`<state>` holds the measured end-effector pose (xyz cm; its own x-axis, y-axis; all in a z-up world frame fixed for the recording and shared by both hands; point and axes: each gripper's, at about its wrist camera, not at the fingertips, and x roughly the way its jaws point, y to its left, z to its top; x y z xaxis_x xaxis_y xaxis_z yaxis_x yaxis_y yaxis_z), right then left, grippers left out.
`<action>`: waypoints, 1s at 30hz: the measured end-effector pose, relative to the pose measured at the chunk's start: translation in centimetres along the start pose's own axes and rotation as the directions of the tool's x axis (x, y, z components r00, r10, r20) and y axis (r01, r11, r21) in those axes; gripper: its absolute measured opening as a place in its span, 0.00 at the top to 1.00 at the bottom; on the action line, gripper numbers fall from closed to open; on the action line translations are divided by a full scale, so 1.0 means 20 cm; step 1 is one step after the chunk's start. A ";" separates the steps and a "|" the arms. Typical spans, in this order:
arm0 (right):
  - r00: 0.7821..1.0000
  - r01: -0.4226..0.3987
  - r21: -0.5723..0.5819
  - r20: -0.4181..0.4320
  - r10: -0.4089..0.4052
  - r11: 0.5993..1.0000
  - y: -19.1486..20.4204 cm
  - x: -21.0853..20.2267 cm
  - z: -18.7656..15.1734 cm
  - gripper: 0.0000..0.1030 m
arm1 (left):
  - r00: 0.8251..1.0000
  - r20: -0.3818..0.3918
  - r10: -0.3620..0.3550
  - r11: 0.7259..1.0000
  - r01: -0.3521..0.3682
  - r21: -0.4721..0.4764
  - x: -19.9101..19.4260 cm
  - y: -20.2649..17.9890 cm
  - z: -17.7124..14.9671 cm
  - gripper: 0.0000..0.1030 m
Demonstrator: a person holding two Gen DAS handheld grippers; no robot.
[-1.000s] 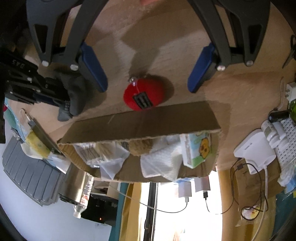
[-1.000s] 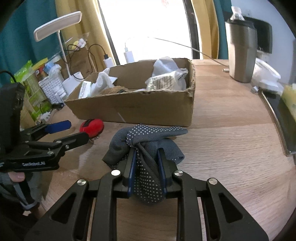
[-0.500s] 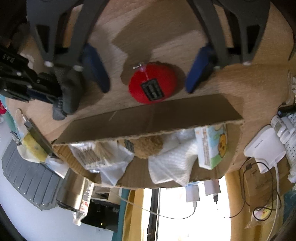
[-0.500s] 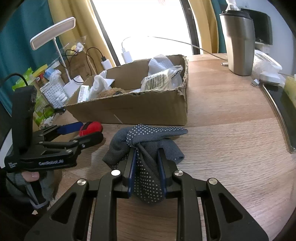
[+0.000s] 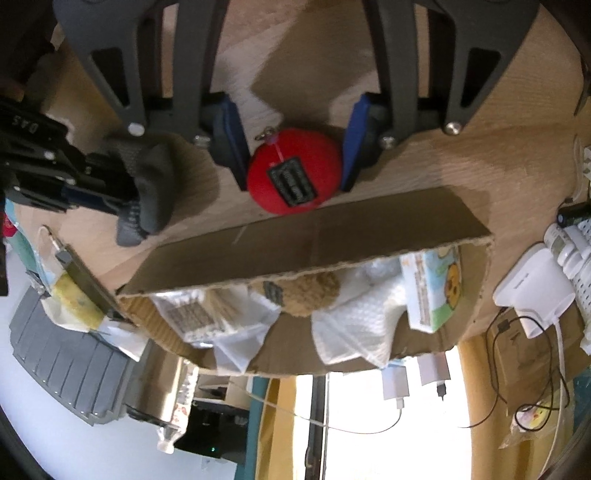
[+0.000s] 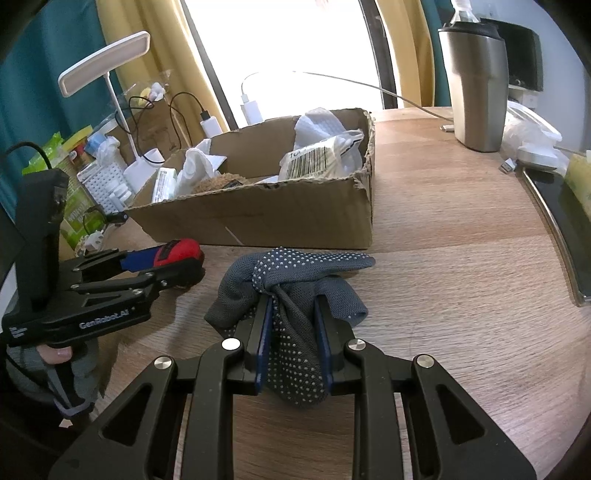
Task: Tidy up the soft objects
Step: 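Grasp the red round pouch with the left tool while the right holds the gloves, then carry the red pouch with the left tool while the right carries the gloves over the box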
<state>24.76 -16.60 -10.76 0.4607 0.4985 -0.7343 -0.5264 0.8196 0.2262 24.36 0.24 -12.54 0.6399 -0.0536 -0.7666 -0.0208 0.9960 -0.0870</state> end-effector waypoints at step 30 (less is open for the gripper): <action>0.990 0.101 -0.109 0.107 -0.089 0.989 0.18 -0.22 0.18 0.77 | 0.981 0.170 -0.096 0.995 0.101 -0.021 -0.40 0.09 0.05 0.54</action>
<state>23.38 -14.94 -4.39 0.5794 0.4510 -0.6789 -0.5519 0.8300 0.0804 19.95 2.43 -5.92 0.7599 -0.1364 -0.6356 0.0280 0.9837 -0.1777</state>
